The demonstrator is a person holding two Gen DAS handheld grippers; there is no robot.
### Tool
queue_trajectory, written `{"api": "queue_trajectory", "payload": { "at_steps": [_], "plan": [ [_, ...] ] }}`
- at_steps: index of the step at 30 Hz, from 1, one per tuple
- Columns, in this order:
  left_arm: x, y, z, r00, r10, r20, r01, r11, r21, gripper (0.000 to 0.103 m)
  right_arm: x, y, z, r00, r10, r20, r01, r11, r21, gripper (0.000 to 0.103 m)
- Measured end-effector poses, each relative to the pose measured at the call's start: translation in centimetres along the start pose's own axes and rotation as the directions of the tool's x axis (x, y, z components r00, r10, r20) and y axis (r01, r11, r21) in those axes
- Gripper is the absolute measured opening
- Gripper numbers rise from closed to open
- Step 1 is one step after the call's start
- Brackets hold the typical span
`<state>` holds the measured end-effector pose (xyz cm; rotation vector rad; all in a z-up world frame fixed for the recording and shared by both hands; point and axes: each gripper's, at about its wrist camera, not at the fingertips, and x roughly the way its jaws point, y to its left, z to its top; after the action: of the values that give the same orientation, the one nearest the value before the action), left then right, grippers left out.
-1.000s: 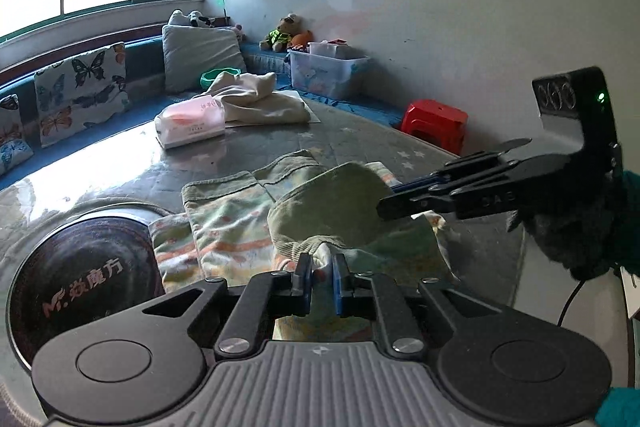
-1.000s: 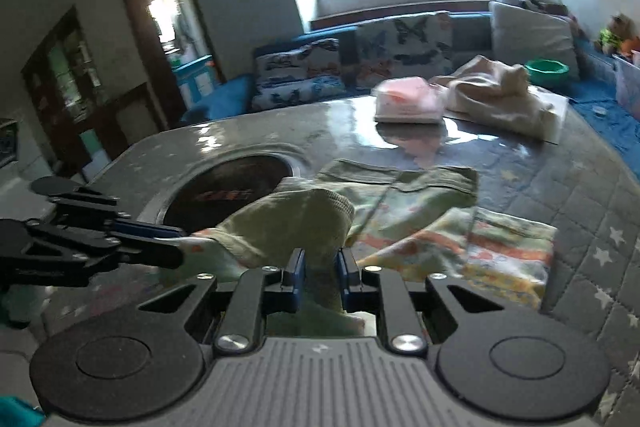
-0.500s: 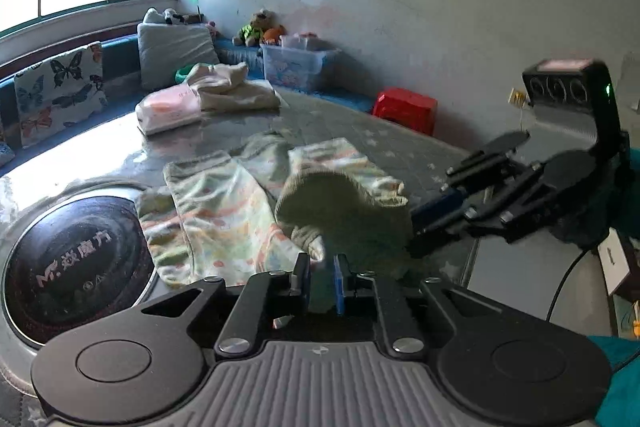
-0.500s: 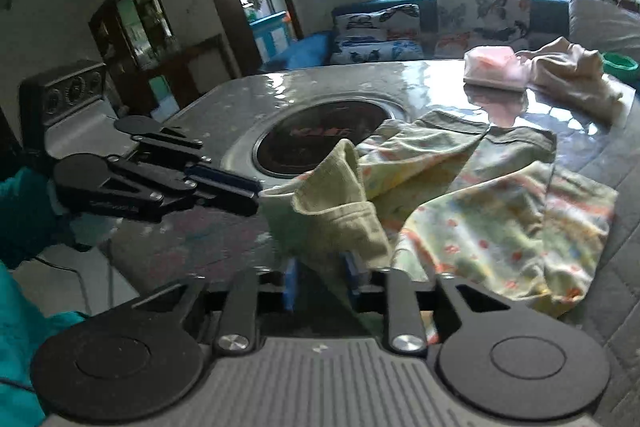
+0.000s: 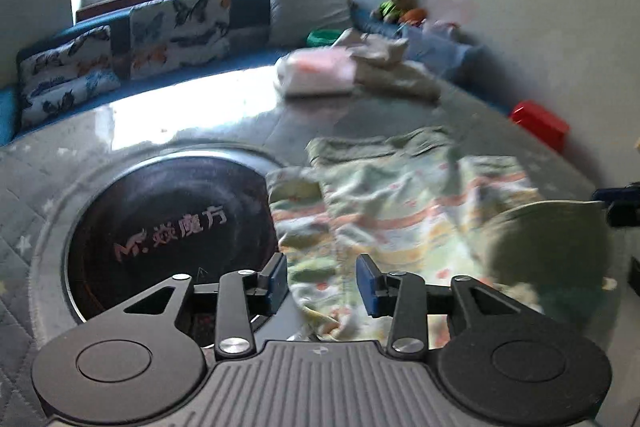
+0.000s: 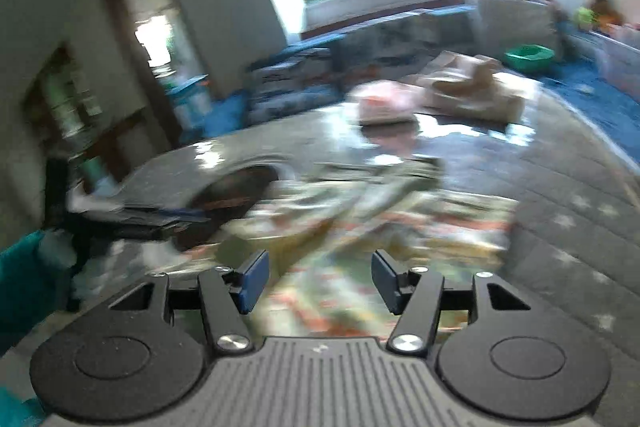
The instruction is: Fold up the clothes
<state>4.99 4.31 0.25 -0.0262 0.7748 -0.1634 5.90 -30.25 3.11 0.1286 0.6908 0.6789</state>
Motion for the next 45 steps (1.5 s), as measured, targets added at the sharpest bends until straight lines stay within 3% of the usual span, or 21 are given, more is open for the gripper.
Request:
{"api": "queue_trajectory", "payload": {
  "at_steps": [3,8,14,22,28,30,32,34,45],
  "plan": [
    [1.9,0.2,0.2,0.999,0.022,-0.024,-0.022,1.0,-0.022,0.044,1.8,-2.7,-0.4,0.986,-0.167,-0.031,0.167,0.986,0.022,0.06],
    [3.7,-0.1,-0.2,0.998,0.038,-0.055,-0.039,0.999,-0.02,0.041,4.2,-5.1,-1.7,0.963,-0.252,-0.097,0.257,0.966,0.035,0.06],
    [4.7,-0.3,-0.5,0.996,0.029,-0.08,-0.031,0.999,-0.033,0.02,5.5,-5.1,-2.5,0.958,-0.264,-0.116,0.267,0.964,0.011,0.06],
    [4.0,0.1,-0.5,0.996,0.072,-0.044,-0.076,0.994,-0.085,0.024,6.4,-4.2,-2.3,0.945,-0.306,-0.113,0.303,0.952,-0.041,0.064],
    [4.8,0.0,-0.6,0.997,0.054,-0.063,-0.06,0.994,-0.086,0.025,6.8,-3.8,-2.3,0.944,-0.311,-0.112,0.307,0.95,-0.058,0.068],
    [5.0,0.1,-0.5,0.997,0.046,-0.063,-0.052,0.994,-0.097,0.022,6.9,-3.7,-2.4,0.943,-0.314,-0.111,0.308,0.949,-0.064,0.069],
    [5.1,0.5,-0.5,0.997,0.045,-0.066,-0.052,0.992,-0.113,0.008,7.0,-3.5,-2.5,0.941,-0.321,-0.111,0.314,0.946,-0.075,0.071],
    [5.1,0.7,-0.6,0.997,0.049,-0.064,-0.057,0.991,-0.123,0.004,7.2,-3.3,-2.5,0.939,-0.325,-0.109,0.318,0.945,-0.078,0.073],
    [4.1,2.7,-1.0,0.995,0.101,-0.022,-0.103,0.98,-0.171,0.001,10.4,-0.5,-1.8,0.947,-0.306,-0.094,0.295,0.948,-0.115,0.074]
  ]
}}
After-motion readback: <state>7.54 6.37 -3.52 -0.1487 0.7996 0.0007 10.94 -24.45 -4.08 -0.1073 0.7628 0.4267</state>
